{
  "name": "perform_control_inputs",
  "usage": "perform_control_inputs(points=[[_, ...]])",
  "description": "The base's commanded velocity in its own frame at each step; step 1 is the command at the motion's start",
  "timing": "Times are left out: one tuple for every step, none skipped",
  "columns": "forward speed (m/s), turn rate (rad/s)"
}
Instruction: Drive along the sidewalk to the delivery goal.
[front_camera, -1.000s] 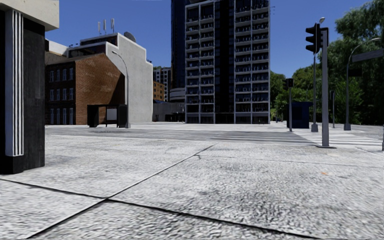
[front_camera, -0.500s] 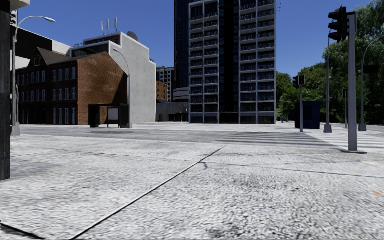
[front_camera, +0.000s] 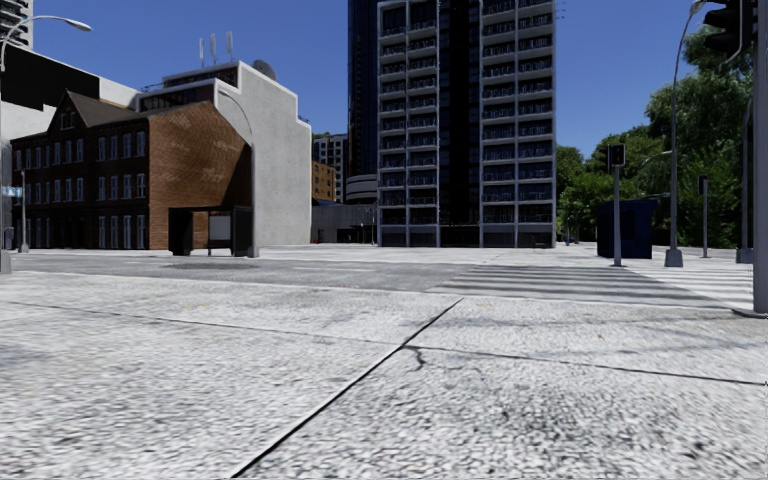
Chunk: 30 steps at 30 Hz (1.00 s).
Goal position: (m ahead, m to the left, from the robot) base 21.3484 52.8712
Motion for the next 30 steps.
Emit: perform_control_inputs(points=[[1.47,0.00],[1.47,0.00],[1.47,0.00],[1.47,0.00],[1.47,0.00],[1.47,0.00],[1.47,0.00],[1.47,0.00],[1.47,0.00],[1.47,0.00],[1.47,0.00],[1.47,0.00],[1.47,0.00],[1.47,0.00],[1.47,0.00],[1.47,0.00],[1.47,0.00],[1.47,0.00],[1.47,0.00],[1.47,0.00],[1.47,0.00],[1.47,0.00],[1.47,0.00],[1.47,0.00],[1.47,0.00],[1.47,0.00],[1.47,0.00],[1.47,0.00],[1.47,0.00],[1.47,0.00]])
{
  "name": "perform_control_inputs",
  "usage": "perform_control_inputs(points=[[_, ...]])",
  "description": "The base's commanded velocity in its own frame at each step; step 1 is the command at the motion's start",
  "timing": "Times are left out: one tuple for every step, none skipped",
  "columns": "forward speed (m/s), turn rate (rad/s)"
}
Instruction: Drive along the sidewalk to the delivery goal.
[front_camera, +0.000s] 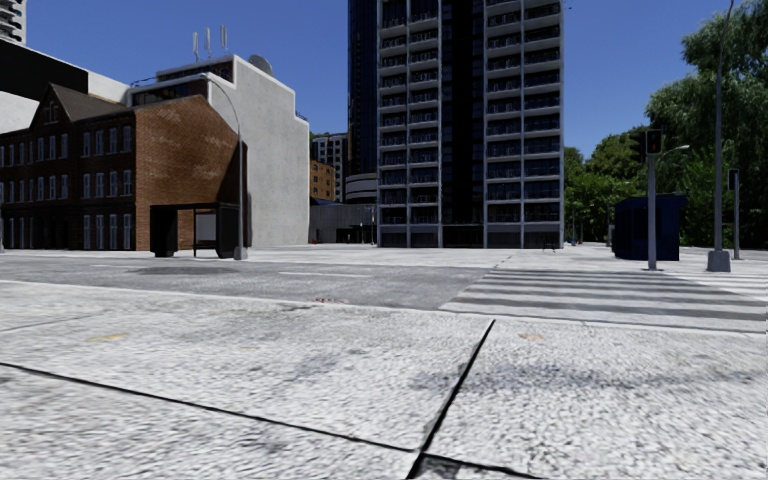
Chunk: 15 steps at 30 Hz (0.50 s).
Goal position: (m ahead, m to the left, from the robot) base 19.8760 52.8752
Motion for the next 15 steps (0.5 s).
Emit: perform_control_inputs(points=[[1.47,0.00],[1.47,0.00],[1.47,0.00],[1.47,0.00],[1.47,0.00],[1.47,0.05],[1.47,0.12],[1.47,0.12],[1.47,0.21],[1.47,0.27],[1.47,0.41],[1.47,0.56],[1.47,0.61],[1.47,0.65],[1.47,0.67]])
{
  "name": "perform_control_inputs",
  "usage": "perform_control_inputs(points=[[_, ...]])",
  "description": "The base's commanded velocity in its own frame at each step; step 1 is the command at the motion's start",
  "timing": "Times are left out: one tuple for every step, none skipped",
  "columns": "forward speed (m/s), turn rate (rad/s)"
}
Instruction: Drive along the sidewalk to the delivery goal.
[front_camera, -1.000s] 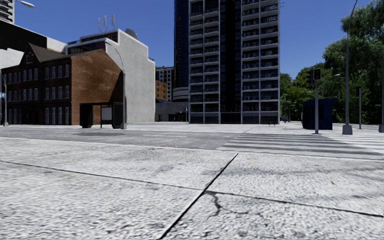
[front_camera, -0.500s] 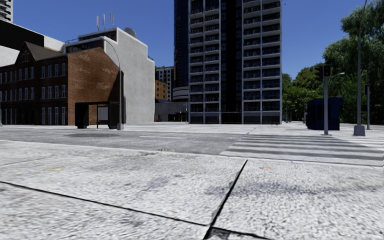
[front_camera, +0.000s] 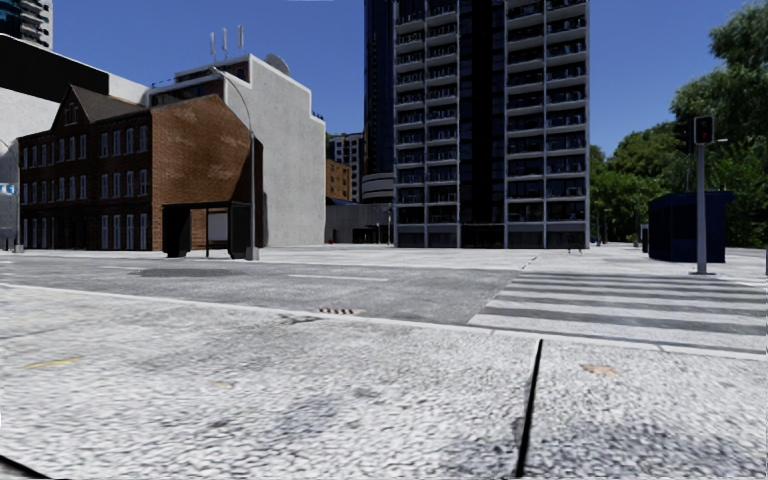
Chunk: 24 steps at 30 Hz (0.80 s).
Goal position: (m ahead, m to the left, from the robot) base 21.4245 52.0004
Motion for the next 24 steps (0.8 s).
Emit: perform_control_inputs(points=[[1.47,0.67],[1.47,0.68],[1.47,0.68],[1.47,0.68],[1.47,0.68],[1.47,0.70],[1.47,0.70],[1.47,0.73],[1.47,0.74],[1.47,0.74],[1.47,0.74],[1.47,0.74],[1.47,0.74],[1.47,0.74],[1.47,0.74],[1.47,0.74],[1.47,0.74],[1.47,0.74],[1.47,0.74],[1.47,0.74],[1.47,0.74],[1.47,0.74],[1.47,0.74],[1.47,0.74]])
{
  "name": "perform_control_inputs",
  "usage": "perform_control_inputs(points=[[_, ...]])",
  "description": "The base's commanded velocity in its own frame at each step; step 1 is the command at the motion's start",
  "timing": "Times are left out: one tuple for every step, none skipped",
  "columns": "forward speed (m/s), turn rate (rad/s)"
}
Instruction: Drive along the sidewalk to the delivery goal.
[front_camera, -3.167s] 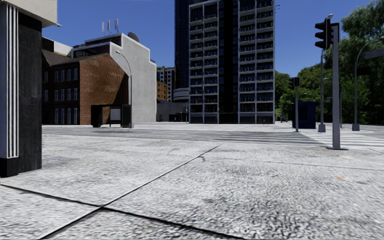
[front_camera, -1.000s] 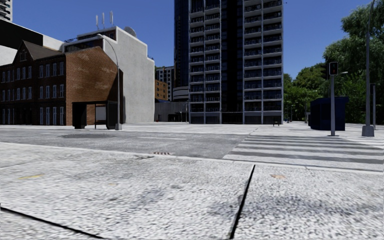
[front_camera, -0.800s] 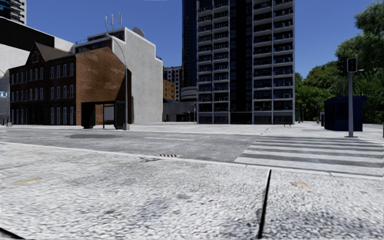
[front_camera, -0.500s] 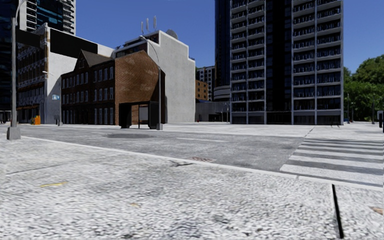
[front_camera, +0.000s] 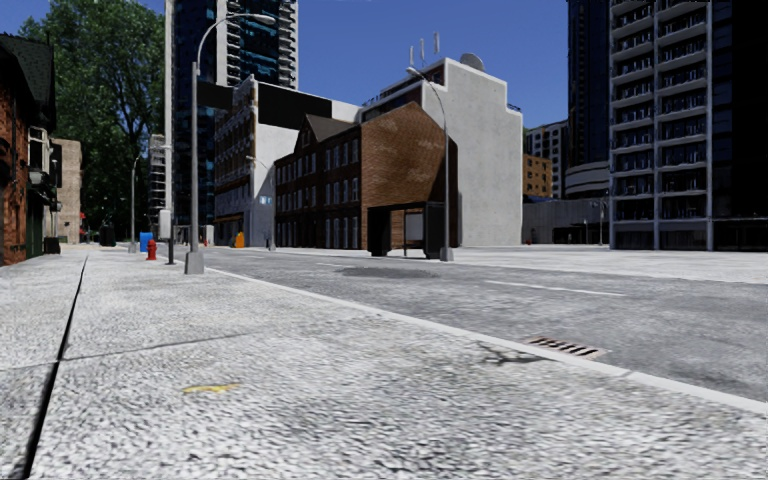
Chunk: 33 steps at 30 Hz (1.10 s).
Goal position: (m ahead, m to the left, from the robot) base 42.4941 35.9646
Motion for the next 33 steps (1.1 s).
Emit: perform_control_inputs(points=[[1.47,0.74],[1.47,0.74],[1.47,0.74],[1.47,0.74],[1.47,0.74],[1.47,0.74],[1.47,0.74],[1.47,0.74],[1.47,0.74],[1.47,0.74],[1.47,0.74],[1.47,0.74],[1.47,0.74],[1.47,0.74],[1.47,0.74],[1.47,0.74],[1.47,0.74],[1.47,0.74],[1.47,0.74],[1.47,0.74],[1.47,0.74],[1.47,0.74],[1.47,0.74],[1.47,0.70],[1.47,0.64],[1.47,0.63],[1.47,0.47],[1.47,0.00],[1.47,0.00],[1.47,0.00],[1.47,0.00],[1.47,0.00],[1.47,0.00]])
